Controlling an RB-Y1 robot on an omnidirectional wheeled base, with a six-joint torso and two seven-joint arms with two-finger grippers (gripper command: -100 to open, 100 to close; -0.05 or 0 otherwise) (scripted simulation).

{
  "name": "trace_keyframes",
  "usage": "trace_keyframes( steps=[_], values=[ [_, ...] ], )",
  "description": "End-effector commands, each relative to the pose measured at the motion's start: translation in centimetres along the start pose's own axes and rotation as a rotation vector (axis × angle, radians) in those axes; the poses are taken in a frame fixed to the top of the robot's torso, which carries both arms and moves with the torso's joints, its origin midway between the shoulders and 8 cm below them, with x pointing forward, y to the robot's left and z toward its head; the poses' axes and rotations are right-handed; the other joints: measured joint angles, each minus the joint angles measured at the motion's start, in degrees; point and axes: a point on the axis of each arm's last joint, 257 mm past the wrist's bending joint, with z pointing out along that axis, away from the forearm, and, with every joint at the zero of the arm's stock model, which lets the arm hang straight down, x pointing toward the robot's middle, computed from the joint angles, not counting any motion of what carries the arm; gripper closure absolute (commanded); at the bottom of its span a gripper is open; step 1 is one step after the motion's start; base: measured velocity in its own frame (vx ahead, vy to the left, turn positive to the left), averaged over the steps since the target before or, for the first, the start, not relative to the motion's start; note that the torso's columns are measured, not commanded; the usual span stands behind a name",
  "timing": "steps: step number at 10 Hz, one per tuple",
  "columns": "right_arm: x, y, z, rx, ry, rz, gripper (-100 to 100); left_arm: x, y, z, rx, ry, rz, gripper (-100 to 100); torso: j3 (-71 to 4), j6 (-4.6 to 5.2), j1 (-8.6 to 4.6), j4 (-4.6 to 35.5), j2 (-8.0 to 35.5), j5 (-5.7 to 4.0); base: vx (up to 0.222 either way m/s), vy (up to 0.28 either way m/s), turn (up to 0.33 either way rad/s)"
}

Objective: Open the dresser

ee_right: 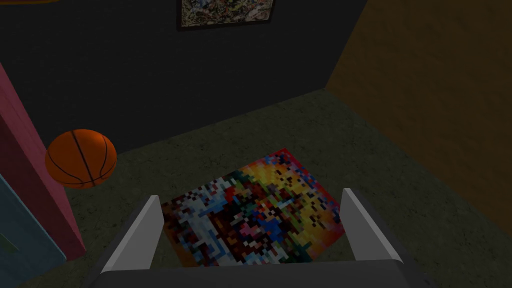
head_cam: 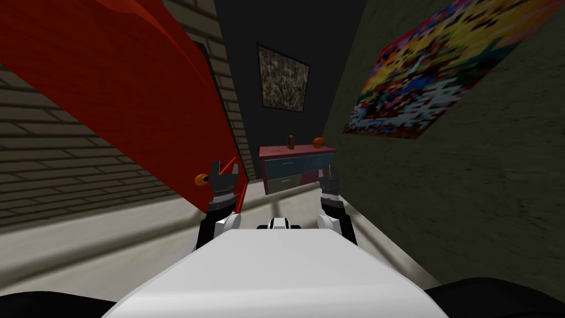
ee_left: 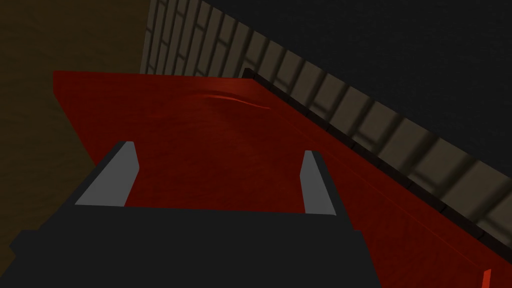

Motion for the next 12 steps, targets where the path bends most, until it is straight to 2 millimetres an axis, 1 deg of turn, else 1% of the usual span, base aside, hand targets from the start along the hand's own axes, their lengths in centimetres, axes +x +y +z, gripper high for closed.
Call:
trace_keyframes(
  steps=[1, 2, 3, 4, 5, 6, 7, 8, 9, 10, 11, 12],
  values=[
    [0.5, -1.0, -0.3, 0.012, 0.055, 0.065, -100, 0.0, 0.0, 0.0, 0.000, 0.000, 0.000, 0, -0.27, 0.00, -0.01, 0.16, 0.13, 0.00, 0.043, -0.024, 0.082],
    [0.6, -1.5, -0.5, 0.019, 0.070, 0.095, -100, 0.0, 0.0, 0.0, 0.000, 0.000, 0.000, 0, -0.31, 0.01, 0.01, 0.21, 0.19, 0.00, 0.052, -0.023, 0.133],
    [0.6, -1.5, -0.5, 0.020, 0.070, 0.111, -100, 0.0, 0.0, 0.0, 0.000, 0.000, 0.000, 0, -0.30, 0.00, 0.04, 0.23, 0.21, 0.01, 0.038, -0.021, 0.053],
    [0.6, -2.0, -0.6, 0.027, 0.081, 0.153, -100, 0.0, 0.0, 0.0, 0.000, 0.000, 0.000, 0, -0.26, 0.02, 0.07, 0.25, 0.30, 0.02, 0.035, -0.016, 0.100],
    [0.6, -2.0, -0.6, 0.028, 0.081, 0.161, -100, 0.0, 0.0, 0.0, 0.000, 0.000, 0.000, 0, -0.25, 0.00, 0.07, 0.26, 0.31, 0.02, 0.029, -0.016, 0.046],
    [0.5, -2.6, -0.8, 0.036, 0.088, 0.207, -100, 0.0, 0.0, 0.0, 0.000, 0.000, 0.000, 0, -0.24, 0.02, 0.06, 0.27, 0.32, 0.02, 0.037, -0.023, 0.113],
    [0.5, -2.6, -0.8, 0.037, 0.088, 0.219, -100, 0.0, 0.0, 0.0, 0.000, 0.000, 0.000, 0, -0.27, -0.01, 0.02, 0.25, 0.27, 0.01, 0.030, -0.020, 0.064],
    [0.4, -3.3, -1.0, 0.046, 0.091, 0.264, -100, 0.0, 0.0, 0.0, 0.000, 0.000, 0.000, 0, -0.27, 0.02, 0.03, 0.25, 0.28, 0.01, 0.038, -0.022, 0.107],
    [0.4, -3.3, -1.0, 0.047, 0.091, 0.283, -100, 0.0, 0.0, 0.0, 0.000, 0.000, 0.000, 0, -0.29, 0.00, 0.03, 0.24, 0.24, 0.01, 0.037, -0.021, 0.068],
    [0.2, -4.0, -1.2, 0.055, 0.090, 0.327, -100, 0.0, 0.0, 0.0, 0.000, 0.000, 0.000, 0, -0.29, 0.02, 0.04, 0.24, 0.25, 0.01, 0.038, -0.022, 0.149],
    [0.2, -4.0, -1.2, 0.057, 0.089, 0.353, -100, 0.0, 0.0, 0.0, 0.000, 0.000, 0.000, 0, -0.28, -0.01, 0.03, 0.24, 0.25, 0.01, 0.036, -0.026, 0.065],
    [0.0, -4.7, -1.3, 0.065, 0.085, 0.396, -100, 0.0, 0.0, 0.0, 0.000, 0.000, 0.000, 0, -0.28, 0.02, 0.03, 0.25, 0.27, 0.01, 0.043, -0.032, 0.096]
  ],
)
